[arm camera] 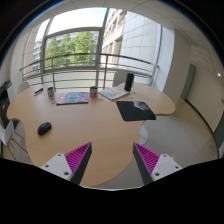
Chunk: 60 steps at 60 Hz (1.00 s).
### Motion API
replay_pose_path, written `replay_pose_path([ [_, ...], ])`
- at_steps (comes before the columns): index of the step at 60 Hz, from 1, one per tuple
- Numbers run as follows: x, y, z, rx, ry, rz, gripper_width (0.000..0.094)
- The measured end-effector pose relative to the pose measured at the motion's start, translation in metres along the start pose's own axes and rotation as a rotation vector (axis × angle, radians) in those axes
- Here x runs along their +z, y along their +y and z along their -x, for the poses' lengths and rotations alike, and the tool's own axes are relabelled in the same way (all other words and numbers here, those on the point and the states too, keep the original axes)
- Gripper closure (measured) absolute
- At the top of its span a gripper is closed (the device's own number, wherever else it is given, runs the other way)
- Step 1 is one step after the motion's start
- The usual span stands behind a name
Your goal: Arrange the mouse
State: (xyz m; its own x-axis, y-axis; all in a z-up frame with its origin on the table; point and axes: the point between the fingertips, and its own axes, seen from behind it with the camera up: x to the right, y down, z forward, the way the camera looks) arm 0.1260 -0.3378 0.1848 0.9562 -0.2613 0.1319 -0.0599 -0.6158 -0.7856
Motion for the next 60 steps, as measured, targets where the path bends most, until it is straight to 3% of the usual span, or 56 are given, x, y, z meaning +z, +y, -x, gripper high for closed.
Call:
replay_pose_path([
  [16,0.021,0.063,0.044,-0.006,-0.027,0.094,0.0090],
  [28,0.043,0.104,0.176,-0.014,-0.205,0.122,0.0087],
  [42,0.103,0.085,0.334,-0.034,-0.364,0.088,0.0083],
  [60,0.186,0.036,0.423,-0.050,-0.352,0.060,0.0088],
])
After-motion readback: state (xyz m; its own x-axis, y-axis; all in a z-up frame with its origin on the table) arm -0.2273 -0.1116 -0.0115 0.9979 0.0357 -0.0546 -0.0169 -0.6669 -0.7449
